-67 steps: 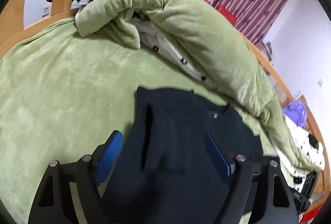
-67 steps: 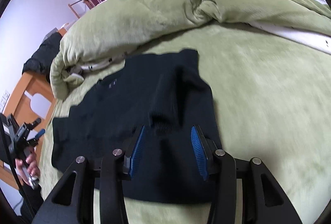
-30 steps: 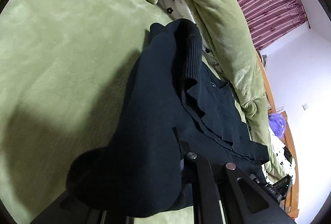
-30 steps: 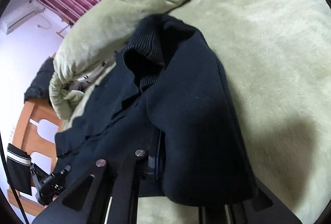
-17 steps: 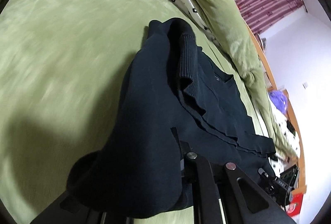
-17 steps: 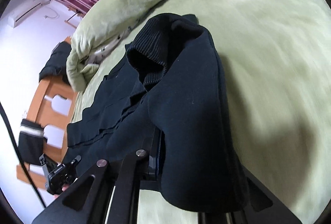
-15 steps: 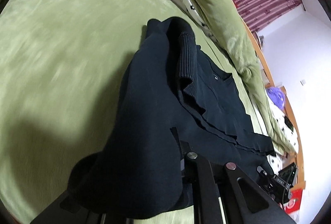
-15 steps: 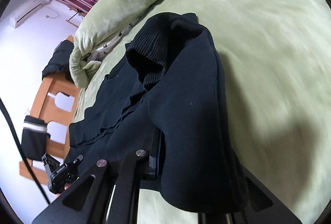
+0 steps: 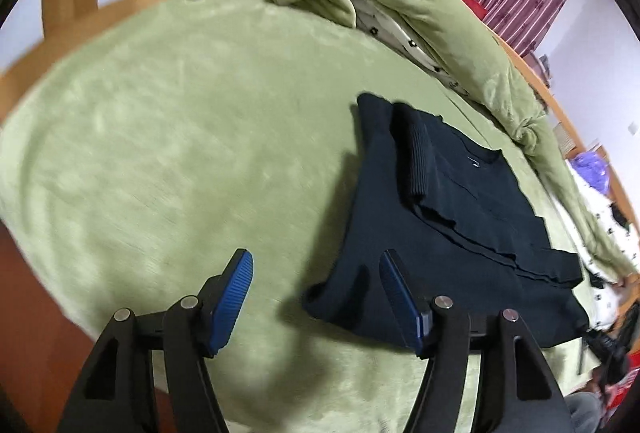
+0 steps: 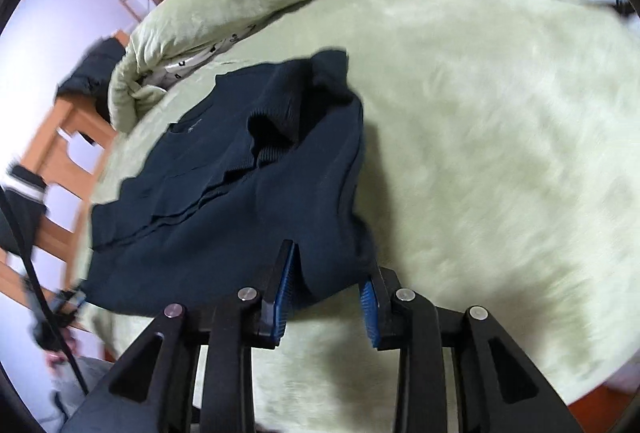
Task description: Fold small clothes
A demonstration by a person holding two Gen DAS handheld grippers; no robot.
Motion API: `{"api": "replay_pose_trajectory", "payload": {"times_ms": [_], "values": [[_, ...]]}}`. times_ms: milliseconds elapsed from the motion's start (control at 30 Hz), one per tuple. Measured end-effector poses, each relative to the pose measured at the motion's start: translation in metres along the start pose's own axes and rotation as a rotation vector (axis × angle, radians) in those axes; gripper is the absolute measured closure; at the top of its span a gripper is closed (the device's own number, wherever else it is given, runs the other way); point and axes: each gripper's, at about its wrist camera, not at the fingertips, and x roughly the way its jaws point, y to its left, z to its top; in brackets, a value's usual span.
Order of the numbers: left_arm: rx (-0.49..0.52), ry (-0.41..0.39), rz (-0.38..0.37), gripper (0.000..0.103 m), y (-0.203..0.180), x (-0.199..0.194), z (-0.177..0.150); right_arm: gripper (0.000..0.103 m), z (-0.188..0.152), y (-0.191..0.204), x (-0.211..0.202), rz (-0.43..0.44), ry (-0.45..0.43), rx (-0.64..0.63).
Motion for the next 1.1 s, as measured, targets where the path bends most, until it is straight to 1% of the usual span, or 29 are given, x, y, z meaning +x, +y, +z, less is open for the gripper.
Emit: {"api": "replay_pose_trajectory", "payload": {"times_ms": [67,100,200,300,400,433,533,600,667,733,767,800,867,967,1100], "values": [[0.041,-0.018,0.020,0.039,-0.011,-0.008,0.007,0.069,0.008,0.009,-0.012,-0.066,-0.045,-0.064],[0.059,-0.027,0.019,0.039,-0.016,-0.012,0.011,0.069,0.014,0.013,-0.014,-0.078,-0.058,-0.079],[0.107,-0.047,0.025,0.039,-0.033,-0.018,0.020,0.066,0.030,0.027,-0.026,-0.062,-0.089,-0.108],[0.141,-0.059,0.021,0.039,-0.048,-0.018,0.025,0.057,0.040,0.043,-0.032,-0.073,-0.114,-0.138],[0.165,-0.055,0.019,0.039,-0.065,-0.013,0.030,0.048,0.045,0.058,-0.035,-0.106,-0.136,-0.173],[0.167,-0.055,0.014,0.039,-0.068,-0.013,0.030,0.047,0.046,0.061,-0.036,-0.116,-0.139,-0.180],[0.176,-0.048,-0.001,0.039,-0.075,-0.005,0.031,0.047,0.048,0.067,-0.038,-0.136,-0.155,-0.175],[0.185,-0.022,-0.020,0.039,-0.077,0.004,0.030,0.047,0.049,0.068,-0.037,-0.151,-0.162,-0.170],[0.176,-0.009,-0.022,0.040,-0.077,0.011,0.029,0.047,0.050,0.068,-0.035,-0.164,-0.160,-0.171],[0.153,0.015,-0.051,0.042,-0.072,0.020,0.028,0.047,0.051,0.066,-0.031,-0.180,-0.151,-0.168],[0.148,0.028,-0.074,0.048,-0.071,0.023,0.028,0.047,0.051,0.065,-0.027,-0.181,-0.139,-0.161],[0.143,0.044,-0.098,0.055,-0.070,0.027,0.028,0.048,0.050,0.064,-0.024,-0.173,-0.128,-0.158],[0.149,0.058,-0.121,0.055,-0.071,0.033,0.027,0.049,0.049,0.062,-0.015,-0.145,-0.096,-0.158],[0.172,0.070,-0.162,0.055,-0.074,0.040,0.028,0.049,0.048,0.063,-0.001,-0.129,-0.071,-0.170],[0.180,0.098,-0.182,0.055,-0.077,0.053,0.032,0.050,0.054,0.059,0.017,-0.096,-0.055,-0.143]]}}
